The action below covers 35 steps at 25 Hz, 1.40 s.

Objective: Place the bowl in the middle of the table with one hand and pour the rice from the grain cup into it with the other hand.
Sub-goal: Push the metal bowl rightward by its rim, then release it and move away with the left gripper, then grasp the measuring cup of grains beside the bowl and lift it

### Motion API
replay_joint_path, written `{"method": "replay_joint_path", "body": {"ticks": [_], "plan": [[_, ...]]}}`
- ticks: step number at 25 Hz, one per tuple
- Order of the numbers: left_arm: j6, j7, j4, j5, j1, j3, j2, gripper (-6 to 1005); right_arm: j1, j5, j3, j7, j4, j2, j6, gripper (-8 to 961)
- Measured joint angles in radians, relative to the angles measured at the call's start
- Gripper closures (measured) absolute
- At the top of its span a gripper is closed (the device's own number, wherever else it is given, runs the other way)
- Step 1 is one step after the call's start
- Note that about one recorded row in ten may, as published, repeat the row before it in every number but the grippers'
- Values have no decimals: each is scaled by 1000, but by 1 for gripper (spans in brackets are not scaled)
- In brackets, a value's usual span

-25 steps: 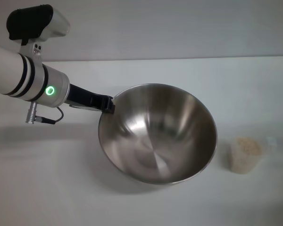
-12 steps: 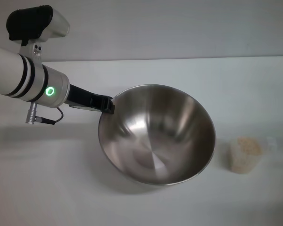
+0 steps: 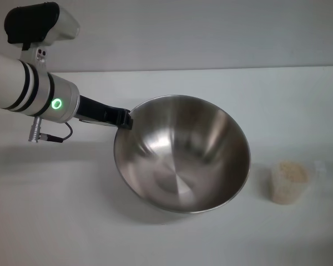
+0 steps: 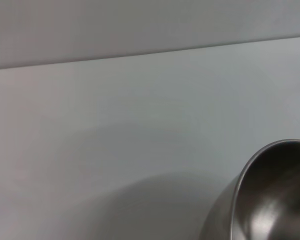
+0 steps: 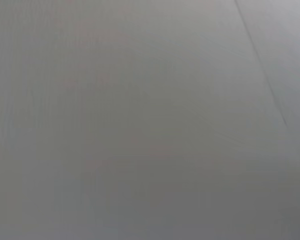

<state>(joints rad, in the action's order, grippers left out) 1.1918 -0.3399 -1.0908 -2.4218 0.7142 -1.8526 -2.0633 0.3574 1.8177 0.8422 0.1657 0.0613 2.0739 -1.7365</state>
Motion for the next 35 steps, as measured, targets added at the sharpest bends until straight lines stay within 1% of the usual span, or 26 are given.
{"method": "replay_joint_path", "body": {"ticks": [9, 20, 21, 22, 23, 26, 28, 30, 31, 32, 33, 34, 35], "plan": [[-3, -14, 1, 0, 3, -3, 0, 940, 0, 0, 0, 0, 0, 1, 0, 285], [-27, -39, -22, 1, -10, -8, 1, 864, -1, 0, 0, 0, 0, 2, 0, 285], [-24, -39, -35, -1, -13, -11, 2, 847, -2, 0, 0, 0, 0, 2, 0, 285], [-23, -39, -77, -2, -30, -18, 3, 830, -2, 0, 0, 0, 0, 3, 0, 285], [-23, -39, -77, -2, -30, -18, 3, 829, -2, 0, 0, 0, 1, 3, 0, 285], [-47, -42, -184, -1, -79, -29, 3, 826, -4, 0, 0, 0, 3, 3, 0, 285], [-98, -48, -249, 3, -121, -27, 0, 823, -5, 0, 0, 0, 4, 3, -1, 285], [-179, -51, -294, 5, -170, -3, -3, 821, -5, 0, 0, 0, 5, 3, -2, 285], [-266, -52, -315, 5, -208, 31, -3, 820, -5, 0, 0, 0, 6, 3, -2, 285], [-412, -54, -332, 5, -260, 88, -3, 819, -4, 0, 0, 0, 5, 3, -2, 285], [-412, -54, -332, 5, -260, 88, -3, 818, -4, 0, 0, 0, 5, 3, -2, 285], [-505, -60, -337, 6, -291, 125, -3, 817, -4, 0, 0, 0, 4, 3, -3, 285], [-632, -72, -339, 6, -326, 166, -3, 818, -4, 0, -1, 0, 3, 3, -3, 285]]}}
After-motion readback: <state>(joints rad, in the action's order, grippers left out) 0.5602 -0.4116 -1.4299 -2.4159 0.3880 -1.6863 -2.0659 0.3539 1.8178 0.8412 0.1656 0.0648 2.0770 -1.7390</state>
